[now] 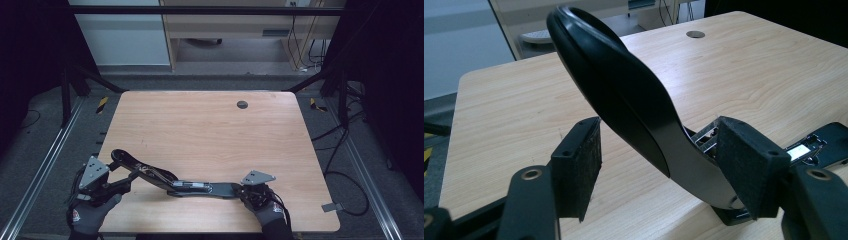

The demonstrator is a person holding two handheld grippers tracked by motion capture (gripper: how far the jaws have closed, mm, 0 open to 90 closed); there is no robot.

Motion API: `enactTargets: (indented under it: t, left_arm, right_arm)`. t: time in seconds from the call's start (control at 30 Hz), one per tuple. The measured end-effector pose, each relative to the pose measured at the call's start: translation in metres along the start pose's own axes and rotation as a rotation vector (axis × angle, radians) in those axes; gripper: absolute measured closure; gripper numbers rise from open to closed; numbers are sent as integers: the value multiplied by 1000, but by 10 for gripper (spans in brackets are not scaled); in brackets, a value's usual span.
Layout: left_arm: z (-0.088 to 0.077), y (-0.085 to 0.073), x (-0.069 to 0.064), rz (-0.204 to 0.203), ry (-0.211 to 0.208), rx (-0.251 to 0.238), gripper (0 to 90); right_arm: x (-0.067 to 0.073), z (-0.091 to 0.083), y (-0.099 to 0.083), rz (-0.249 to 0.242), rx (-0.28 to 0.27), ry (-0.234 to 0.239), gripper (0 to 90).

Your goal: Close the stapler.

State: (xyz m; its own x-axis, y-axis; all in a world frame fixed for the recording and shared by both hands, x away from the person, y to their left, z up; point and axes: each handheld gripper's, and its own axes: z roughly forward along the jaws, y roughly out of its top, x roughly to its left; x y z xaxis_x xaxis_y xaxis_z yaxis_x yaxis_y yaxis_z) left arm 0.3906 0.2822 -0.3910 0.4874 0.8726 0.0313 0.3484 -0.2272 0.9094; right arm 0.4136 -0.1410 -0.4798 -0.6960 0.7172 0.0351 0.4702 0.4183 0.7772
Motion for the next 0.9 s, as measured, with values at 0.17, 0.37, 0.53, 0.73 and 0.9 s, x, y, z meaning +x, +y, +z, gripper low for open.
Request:
enactTargets:
  t: [0.17, 0.37, 0.53, 0.73, 0.9]
  left_arm:
    - [2, 1, 1, -6, -1, 1, 375]
    - [4, 3, 1, -14, -3, 0, 438]
    - [3, 5, -1, -21, -6, -8, 484]
    - [4, 7, -2, -29, -3, -7, 497]
    - [3, 7, -2, -33, -4, 1, 503]
  right_arm:
    - [1, 2, 0, 4, 7, 1, 900]
    - [1, 4, 0, 2, 12, 1, 900]
    - [2, 6, -1, 3, 17, -2, 900]
    - [2, 8, -2, 3, 28, -3, 900]
    - [3, 9, -3, 6, 32, 1, 900]
